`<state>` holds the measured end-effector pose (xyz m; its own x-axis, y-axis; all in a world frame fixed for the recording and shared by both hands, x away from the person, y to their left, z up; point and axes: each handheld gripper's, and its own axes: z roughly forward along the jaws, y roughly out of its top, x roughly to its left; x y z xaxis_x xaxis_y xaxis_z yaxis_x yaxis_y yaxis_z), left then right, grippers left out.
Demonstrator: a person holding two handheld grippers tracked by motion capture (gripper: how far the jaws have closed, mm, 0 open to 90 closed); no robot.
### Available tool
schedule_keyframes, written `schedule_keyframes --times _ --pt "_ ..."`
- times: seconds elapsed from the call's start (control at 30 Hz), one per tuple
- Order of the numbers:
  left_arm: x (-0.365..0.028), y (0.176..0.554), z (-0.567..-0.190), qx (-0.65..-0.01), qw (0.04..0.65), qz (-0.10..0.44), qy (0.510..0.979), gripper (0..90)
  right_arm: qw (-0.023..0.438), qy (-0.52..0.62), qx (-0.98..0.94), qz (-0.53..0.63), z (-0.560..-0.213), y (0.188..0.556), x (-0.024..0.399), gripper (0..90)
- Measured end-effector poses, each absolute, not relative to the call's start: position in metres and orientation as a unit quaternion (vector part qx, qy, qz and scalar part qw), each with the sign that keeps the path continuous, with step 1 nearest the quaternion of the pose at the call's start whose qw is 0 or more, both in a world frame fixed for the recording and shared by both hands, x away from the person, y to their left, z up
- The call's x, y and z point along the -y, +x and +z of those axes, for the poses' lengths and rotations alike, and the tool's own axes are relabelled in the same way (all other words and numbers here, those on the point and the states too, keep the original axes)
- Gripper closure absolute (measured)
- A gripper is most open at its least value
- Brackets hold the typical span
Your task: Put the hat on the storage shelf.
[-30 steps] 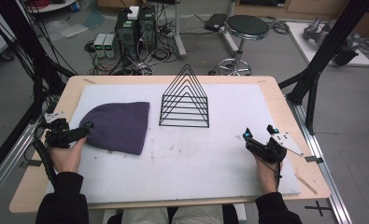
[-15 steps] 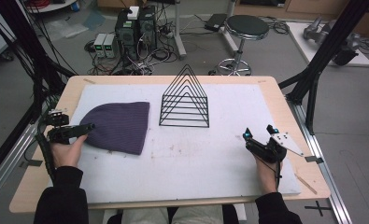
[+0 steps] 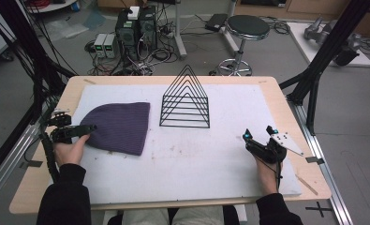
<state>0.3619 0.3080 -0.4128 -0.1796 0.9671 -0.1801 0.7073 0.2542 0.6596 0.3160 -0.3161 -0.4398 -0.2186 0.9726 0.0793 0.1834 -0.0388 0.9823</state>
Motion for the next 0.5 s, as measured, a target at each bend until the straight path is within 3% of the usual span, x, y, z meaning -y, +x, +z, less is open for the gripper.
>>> schedule_keyframes --times 0.5 --pt "-0.302 0.367 -0.431 -0.755 0.263 0.210 0.563 17.5 0.369 0.500 -0.584 0.522 -0.440 0.317 0.316 11.2"
